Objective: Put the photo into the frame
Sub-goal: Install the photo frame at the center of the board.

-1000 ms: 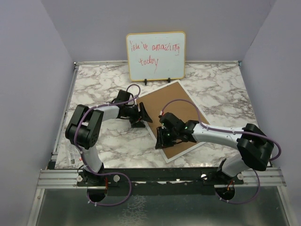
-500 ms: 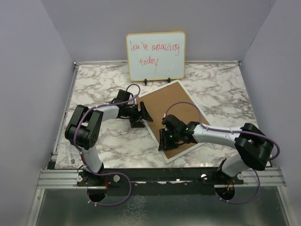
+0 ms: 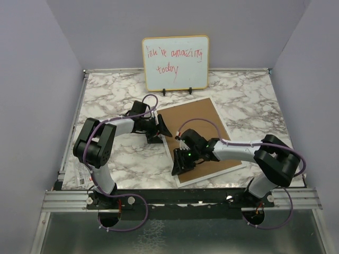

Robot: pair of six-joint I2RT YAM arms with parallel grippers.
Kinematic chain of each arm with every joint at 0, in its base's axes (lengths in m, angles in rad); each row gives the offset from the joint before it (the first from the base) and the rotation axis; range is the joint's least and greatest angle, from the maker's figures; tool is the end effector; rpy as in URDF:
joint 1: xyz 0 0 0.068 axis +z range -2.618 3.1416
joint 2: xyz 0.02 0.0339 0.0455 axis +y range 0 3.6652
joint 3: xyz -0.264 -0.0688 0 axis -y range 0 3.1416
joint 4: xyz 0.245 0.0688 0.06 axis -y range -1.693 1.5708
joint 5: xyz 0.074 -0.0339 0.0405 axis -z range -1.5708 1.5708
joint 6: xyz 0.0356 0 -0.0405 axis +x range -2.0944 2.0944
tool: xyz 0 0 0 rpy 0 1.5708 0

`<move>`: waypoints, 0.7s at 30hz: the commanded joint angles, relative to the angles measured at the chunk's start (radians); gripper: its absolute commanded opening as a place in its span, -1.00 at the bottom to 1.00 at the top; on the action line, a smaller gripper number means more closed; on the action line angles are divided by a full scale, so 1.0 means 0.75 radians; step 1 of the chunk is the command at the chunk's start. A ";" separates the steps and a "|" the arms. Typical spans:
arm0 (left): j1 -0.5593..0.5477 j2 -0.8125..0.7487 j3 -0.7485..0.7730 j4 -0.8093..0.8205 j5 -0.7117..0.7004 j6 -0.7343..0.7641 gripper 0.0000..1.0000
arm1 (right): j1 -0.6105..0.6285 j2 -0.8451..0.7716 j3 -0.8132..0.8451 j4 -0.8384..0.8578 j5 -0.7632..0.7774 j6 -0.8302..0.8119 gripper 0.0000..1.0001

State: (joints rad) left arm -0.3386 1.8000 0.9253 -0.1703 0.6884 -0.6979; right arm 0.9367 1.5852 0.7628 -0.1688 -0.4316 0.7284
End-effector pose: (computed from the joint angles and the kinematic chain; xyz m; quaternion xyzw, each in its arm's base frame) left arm 0.3076 -0.1323 0.1333 -0.0761 0.9100 -0.4042 0.0511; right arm 0.1614 0.2446 0.1498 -0.1582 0.9246 0.3446 0.0361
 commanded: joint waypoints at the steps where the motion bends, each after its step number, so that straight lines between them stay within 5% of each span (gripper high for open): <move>1: -0.007 0.114 -0.113 -0.178 -0.388 0.133 0.48 | 0.017 0.049 0.020 0.074 -0.121 -0.026 -0.26; 7: -0.007 -0.092 -0.186 -0.176 -0.480 0.129 0.38 | -0.008 -0.154 -0.004 0.009 0.225 0.027 -0.64; 17: -0.068 -0.197 -0.351 -0.048 -0.309 0.038 0.12 | -0.103 -0.039 -0.028 0.334 -0.034 0.081 -0.82; 21: -0.122 -0.151 -0.389 0.030 -0.226 0.003 0.16 | -0.139 0.014 -0.108 0.487 -0.166 0.146 -0.84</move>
State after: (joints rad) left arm -0.3771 1.6054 0.7174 -0.1009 0.5472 -0.6983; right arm 0.8528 1.5616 0.7395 0.0582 -0.4290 0.7902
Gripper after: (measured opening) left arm 0.555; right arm 0.087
